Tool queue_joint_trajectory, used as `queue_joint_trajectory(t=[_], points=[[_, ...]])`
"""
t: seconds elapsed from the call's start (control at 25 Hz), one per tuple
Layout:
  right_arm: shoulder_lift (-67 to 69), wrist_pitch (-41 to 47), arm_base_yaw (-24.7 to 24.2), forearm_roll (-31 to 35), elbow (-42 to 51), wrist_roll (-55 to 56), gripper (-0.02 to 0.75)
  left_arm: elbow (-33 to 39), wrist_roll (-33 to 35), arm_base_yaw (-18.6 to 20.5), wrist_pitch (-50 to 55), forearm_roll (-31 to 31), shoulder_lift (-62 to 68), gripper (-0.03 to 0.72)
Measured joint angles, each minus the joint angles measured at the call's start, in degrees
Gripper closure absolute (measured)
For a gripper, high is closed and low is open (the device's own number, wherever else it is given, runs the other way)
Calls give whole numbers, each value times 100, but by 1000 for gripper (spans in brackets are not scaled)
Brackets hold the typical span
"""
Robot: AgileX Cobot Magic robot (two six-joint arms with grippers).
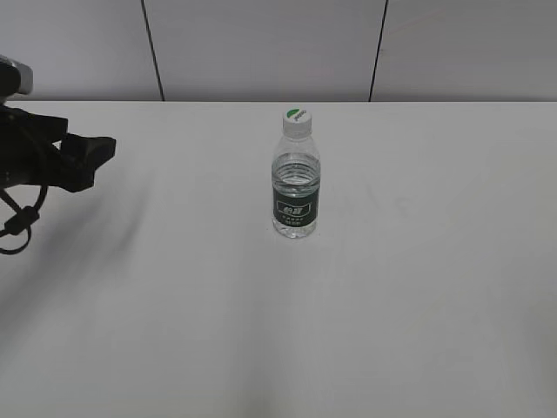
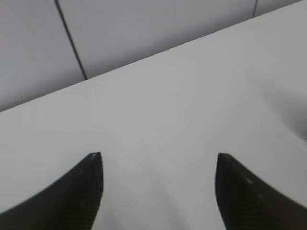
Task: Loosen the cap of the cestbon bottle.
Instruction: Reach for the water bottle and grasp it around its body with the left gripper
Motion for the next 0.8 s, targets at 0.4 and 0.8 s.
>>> queue_joint_trajectory(t=[0.4,0.8], points=[[0,0,0,0,0,0,162,-113,-626,0,-1668,1581,1198,130],[0,0,0,0,0,0,162,-1252,-1786,0,-2417,3155,2754,132]])
